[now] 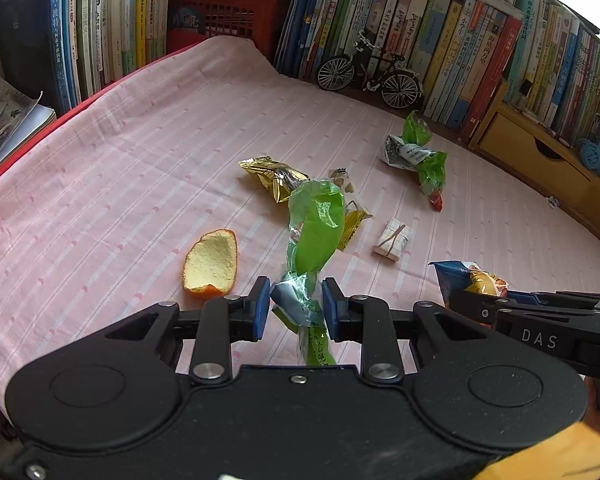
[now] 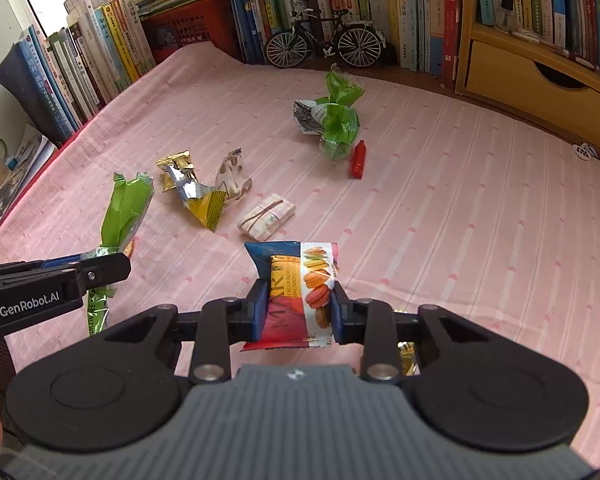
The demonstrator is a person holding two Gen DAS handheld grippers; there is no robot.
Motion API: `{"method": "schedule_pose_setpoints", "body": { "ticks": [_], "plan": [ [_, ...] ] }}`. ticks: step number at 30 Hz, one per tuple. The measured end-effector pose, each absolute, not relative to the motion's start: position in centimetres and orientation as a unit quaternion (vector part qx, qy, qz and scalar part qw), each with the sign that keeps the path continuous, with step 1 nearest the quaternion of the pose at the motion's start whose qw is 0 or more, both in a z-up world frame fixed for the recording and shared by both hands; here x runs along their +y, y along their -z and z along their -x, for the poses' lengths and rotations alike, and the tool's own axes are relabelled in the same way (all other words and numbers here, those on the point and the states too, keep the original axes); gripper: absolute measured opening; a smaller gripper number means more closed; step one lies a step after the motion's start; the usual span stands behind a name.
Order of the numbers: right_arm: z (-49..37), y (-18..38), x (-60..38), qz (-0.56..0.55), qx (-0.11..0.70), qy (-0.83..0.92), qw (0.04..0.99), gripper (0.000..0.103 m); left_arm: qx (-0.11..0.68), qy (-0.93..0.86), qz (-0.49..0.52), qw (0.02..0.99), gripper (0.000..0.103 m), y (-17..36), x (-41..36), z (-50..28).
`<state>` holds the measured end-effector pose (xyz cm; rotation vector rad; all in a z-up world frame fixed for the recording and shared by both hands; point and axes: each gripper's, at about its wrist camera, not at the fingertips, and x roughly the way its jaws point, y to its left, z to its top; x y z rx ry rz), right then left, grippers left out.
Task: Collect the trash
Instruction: 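Carry the green wrapper and macaron bag with both tools over the trash bin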
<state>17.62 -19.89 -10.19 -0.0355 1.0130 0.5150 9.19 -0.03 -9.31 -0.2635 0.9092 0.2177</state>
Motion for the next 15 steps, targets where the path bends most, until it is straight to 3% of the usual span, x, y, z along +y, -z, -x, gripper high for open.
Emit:
{"method": "schedule_pose_setpoints", "body": {
  "ticks": [15],
  "plan": [
    [-8.6, 7.8, -18.7, -0.011, 0.482, -0.261, 0.836, 0.036, 0.435, -0.111, 0.136, 0.883, 0.026, 7.6, 2.1, 2.2]
  ]
}}
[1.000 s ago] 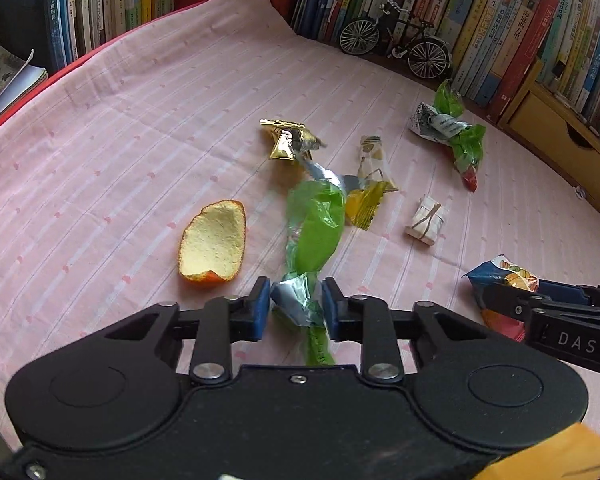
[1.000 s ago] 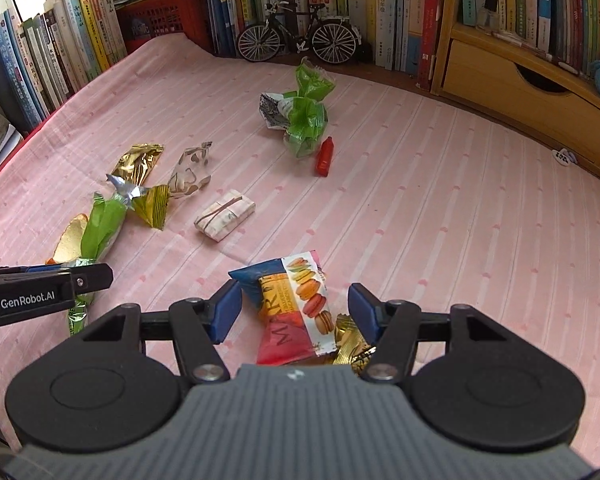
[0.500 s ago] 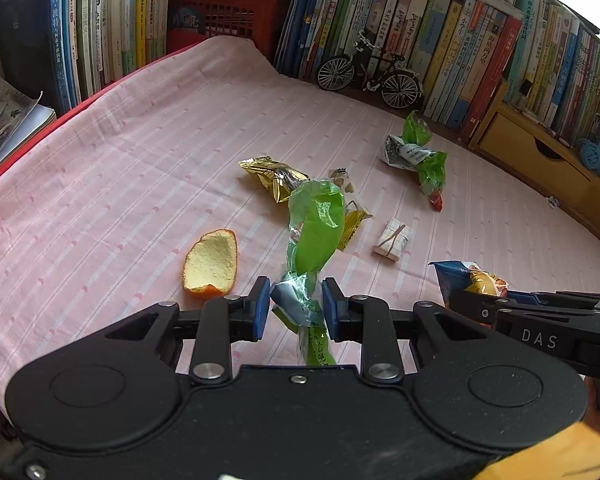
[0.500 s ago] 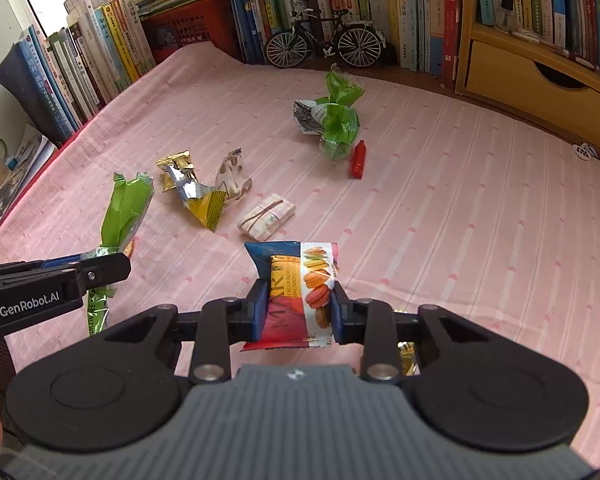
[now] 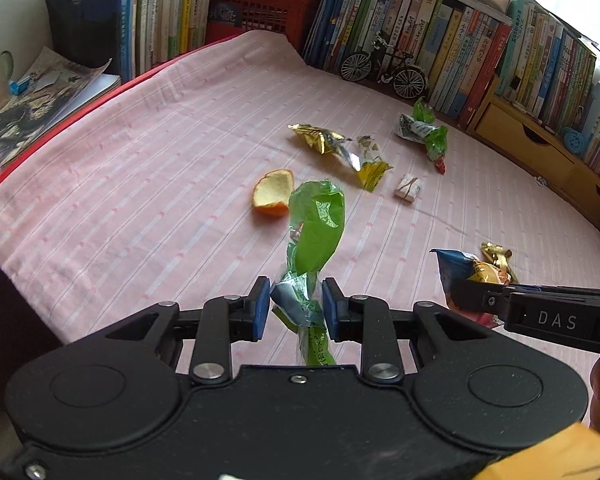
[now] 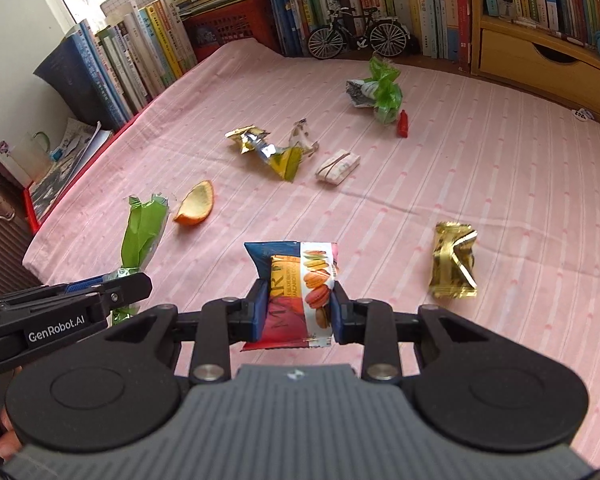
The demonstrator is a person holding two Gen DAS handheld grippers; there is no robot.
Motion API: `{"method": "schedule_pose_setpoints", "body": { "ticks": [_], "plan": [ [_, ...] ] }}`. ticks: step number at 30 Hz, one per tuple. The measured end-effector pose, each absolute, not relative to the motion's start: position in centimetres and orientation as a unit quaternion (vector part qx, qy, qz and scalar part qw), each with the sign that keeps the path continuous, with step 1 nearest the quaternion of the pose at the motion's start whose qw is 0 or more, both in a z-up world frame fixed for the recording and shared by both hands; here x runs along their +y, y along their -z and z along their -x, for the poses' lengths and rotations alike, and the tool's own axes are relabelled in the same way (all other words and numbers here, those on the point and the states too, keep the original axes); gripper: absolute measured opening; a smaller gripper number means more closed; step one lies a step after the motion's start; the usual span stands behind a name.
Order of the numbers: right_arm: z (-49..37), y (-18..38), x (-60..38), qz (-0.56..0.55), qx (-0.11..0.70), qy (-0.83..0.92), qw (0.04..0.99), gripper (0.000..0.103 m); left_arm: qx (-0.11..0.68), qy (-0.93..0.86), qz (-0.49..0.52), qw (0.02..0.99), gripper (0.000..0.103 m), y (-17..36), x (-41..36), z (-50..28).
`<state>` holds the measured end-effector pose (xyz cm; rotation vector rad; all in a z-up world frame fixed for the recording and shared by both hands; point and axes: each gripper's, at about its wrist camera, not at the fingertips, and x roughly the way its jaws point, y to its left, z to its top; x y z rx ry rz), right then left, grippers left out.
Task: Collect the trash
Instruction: 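Carry the green wrapper and macaron bag with both tools over the trash bin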
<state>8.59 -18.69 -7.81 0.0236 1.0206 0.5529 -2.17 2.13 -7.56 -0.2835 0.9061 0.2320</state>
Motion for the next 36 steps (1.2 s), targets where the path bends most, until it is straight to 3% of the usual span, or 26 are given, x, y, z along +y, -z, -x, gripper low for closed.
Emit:
{"method": "schedule_pose_setpoints", "body": {
  "ticks": [19, 36],
  "plan": [
    [8.2, 11.0, -12.6, 0.064, 0.531, -0.341, 0.773, 0.036, 0.498, -0.178, 0.175, 0.831, 0.026, 11.4, 8.4, 20.9],
    [11.0, 17.6, -9.0, 0.081, 0.596, -0.311, 0.736, 0.038, 0.57, -0.163, 0.205, 0.779, 0.027, 19.7, 8.9, 25.6]
  ]
}}
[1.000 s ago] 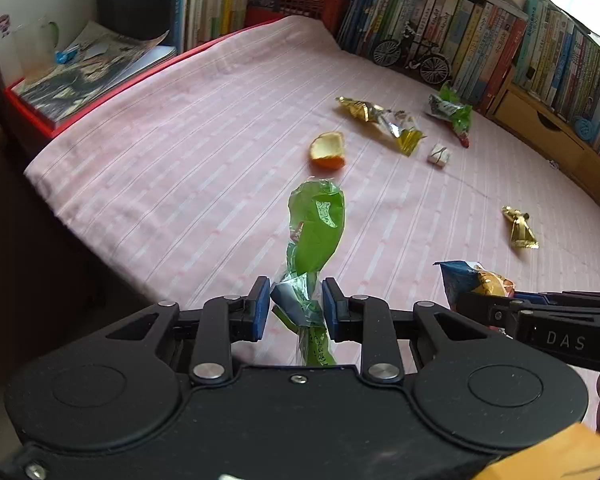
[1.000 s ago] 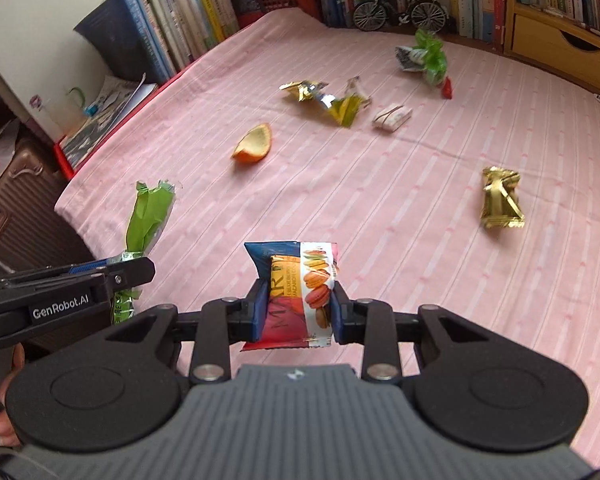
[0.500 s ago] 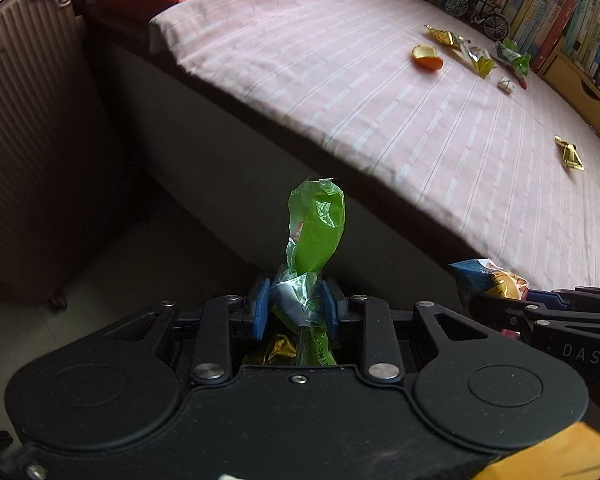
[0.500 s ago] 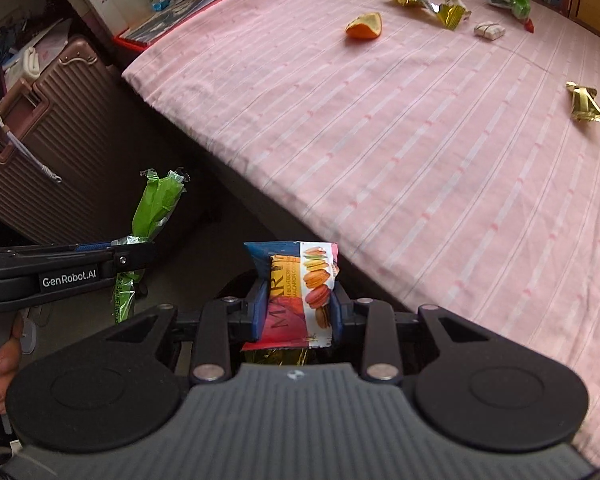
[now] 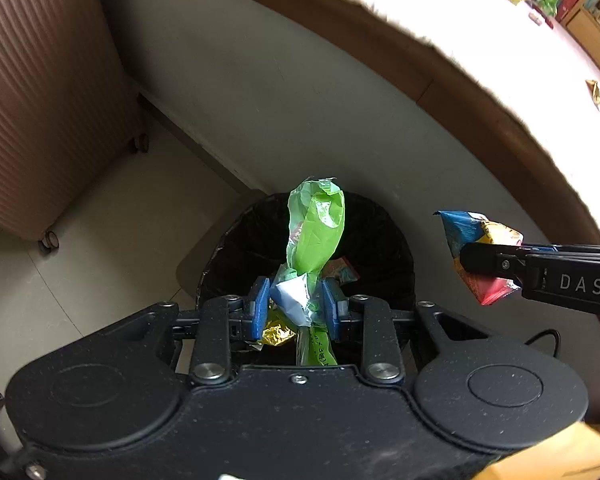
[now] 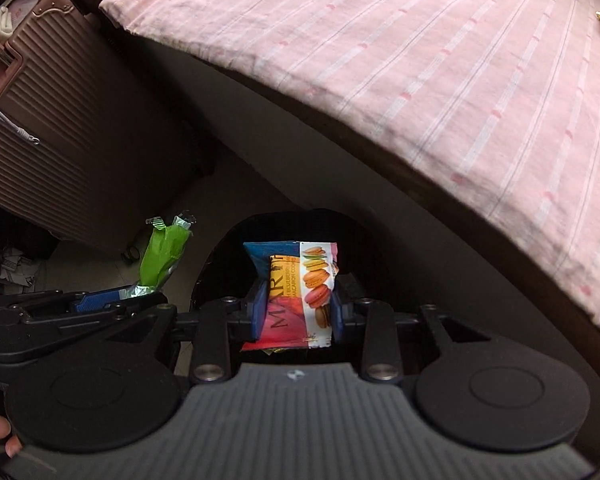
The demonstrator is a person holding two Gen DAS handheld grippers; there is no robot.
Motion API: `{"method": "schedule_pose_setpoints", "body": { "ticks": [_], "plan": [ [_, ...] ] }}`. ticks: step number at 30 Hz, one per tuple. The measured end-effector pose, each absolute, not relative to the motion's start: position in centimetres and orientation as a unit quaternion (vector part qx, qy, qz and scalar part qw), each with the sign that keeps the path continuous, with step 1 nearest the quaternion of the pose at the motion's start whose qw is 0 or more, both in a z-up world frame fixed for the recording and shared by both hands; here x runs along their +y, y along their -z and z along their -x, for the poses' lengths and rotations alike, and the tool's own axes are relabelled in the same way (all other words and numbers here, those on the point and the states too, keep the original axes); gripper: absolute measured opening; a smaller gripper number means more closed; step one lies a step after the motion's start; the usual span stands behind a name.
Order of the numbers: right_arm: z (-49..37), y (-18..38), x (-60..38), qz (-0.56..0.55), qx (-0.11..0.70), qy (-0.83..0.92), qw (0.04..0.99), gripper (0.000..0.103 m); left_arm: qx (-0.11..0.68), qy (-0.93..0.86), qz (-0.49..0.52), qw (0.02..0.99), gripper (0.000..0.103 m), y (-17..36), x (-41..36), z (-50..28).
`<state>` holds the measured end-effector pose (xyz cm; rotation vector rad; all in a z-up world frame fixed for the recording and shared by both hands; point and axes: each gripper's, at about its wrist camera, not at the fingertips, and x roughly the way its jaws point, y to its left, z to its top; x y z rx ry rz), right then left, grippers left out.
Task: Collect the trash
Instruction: 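Carry the green wrapper and macaron bag with both tools over the trash bin, then open both tools to drop the wrappers into the bin, then move both open tools back over the orange peel and gold wrapper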
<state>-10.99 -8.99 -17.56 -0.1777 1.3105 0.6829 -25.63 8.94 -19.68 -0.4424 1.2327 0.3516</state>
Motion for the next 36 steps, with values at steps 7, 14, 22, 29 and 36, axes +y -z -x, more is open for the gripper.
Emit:
{"method": "schedule_pose_setpoints", "body": {
  "ticks": [7, 14, 22, 29, 36],
  "plan": [
    [11.3, 18.4, -8.4, 0.082, 0.604, -0.301, 0.733, 0.039, 0.576, -0.155, 0.201, 0.777, 0.027, 20.7, 9.2, 25.0],
    [11.3, 18.3, -8.2, 0.083, 0.605, -0.301, 0.733, 0.041, 0.575, -0.151, 0.199, 0.779, 0.028, 21.0, 9.1, 24.6],
    [11.6, 18.1, -8.4, 0.081, 0.601, -0.298, 0.737, 0.062, 0.57, -0.156, 0.182, 0.786, 0.081, 20.5, 9.0, 24.5],
    [11.5, 17.3, -8.9, 0.072, 0.596, -0.294, 0.744, 0.064, 0.564, -0.154, 0.161, 0.795, 0.081, 19.0, 8.4, 23.8],
    [10.6, 14.0, -10.4, 0.042, 0.565, -0.282, 0.774, 0.066, 0.529, -0.151, 0.152, 0.821, 0.086, 15.4, 8.2, 22.2]
  ]
}}
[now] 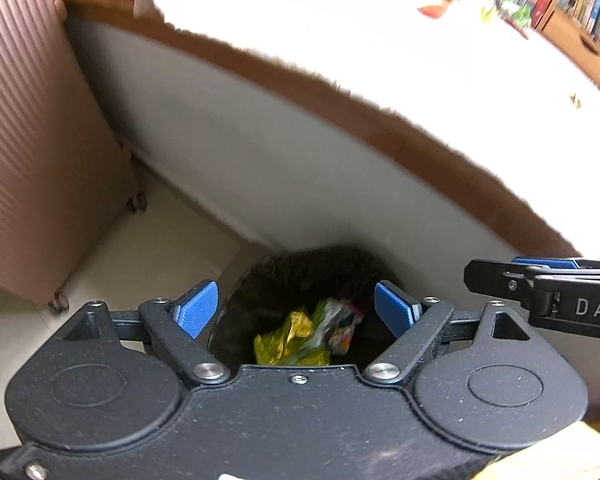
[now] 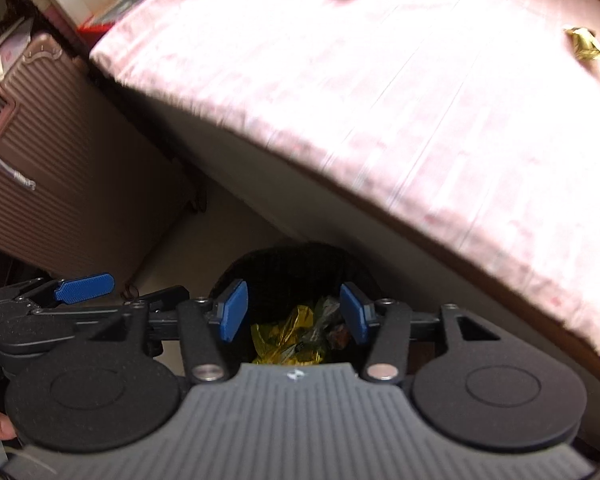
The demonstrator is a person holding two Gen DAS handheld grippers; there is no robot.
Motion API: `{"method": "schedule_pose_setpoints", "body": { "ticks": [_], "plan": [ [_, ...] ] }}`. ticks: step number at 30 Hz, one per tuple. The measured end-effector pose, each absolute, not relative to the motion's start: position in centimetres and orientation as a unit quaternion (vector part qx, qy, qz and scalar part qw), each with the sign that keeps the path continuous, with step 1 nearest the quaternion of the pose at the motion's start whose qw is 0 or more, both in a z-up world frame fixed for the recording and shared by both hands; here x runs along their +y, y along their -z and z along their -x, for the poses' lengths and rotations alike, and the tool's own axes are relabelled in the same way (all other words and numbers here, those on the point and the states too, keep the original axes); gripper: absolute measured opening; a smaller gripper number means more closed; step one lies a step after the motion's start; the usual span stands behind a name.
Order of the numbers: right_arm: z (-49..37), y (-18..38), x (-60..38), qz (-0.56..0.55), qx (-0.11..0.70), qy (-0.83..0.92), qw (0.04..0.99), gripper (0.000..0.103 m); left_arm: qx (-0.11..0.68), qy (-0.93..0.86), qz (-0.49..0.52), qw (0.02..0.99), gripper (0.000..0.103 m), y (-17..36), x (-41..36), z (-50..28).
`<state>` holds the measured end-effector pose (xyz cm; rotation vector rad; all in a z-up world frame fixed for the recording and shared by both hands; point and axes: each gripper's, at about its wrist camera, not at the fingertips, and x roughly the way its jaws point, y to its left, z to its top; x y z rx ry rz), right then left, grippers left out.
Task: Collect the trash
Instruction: 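Move both open tools back over the orange peel and gold wrapper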
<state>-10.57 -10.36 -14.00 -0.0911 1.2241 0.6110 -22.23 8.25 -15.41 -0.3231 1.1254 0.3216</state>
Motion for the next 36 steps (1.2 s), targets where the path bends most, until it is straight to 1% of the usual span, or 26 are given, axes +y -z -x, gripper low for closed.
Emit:
{"method": "schedule_pose_setpoints", "body": {
  "ticks": [2, 7, 14, 17, 22, 30, 36],
  "plan": [
    [9.9, 12.7, -11.2, 0.031, 0.552, -0.273, 0.788, 0.067, 0.515, -0.149, 0.154, 0.83, 0.087, 14.2, 8.3, 21.3],
    [7.4, 9.2, -13.9, 0.003, 0.512, -0.241, 0.824, 0.068, 0.468, -0.138, 0.153, 0.859, 0.096, 11.2, 7.8, 17.7],
    [2.8, 6.3, -18.0, -0.016, 0.473, -0.184, 0.862, 0.07, 0.438, -0.122, 0.135, 0.88, 0.097, 8.7, 6.4, 10.7],
    [0.8, 5.7, -19.3, -0.018, 0.457, -0.16, 0.875, 0.072, 0.419, -0.123, 0.12, 0.892, 0.096, 7.6, 5.8, 7.7],
    [-3.2, 5.6, -21.3, -0.026, 0.436, -0.12, 0.892, 0.078, 0.412, -0.127, 0.081, 0.898, 0.096, 7.8, 4.5, 2.6],
    [-8.8, 7.1, -23.0, -0.026, 0.433, -0.077, 0.898, 0.08, 0.432, -0.136, 0.089, 0.887, 0.096, 10.2, 4.5, -5.8],
    [-12.0, 8.8, -23.8, -0.021, 0.453, -0.068, 0.889, 0.08, 0.444, -0.142, 0.088, 0.88, 0.094, 11.9, 4.5, -9.5]
  ]
}}
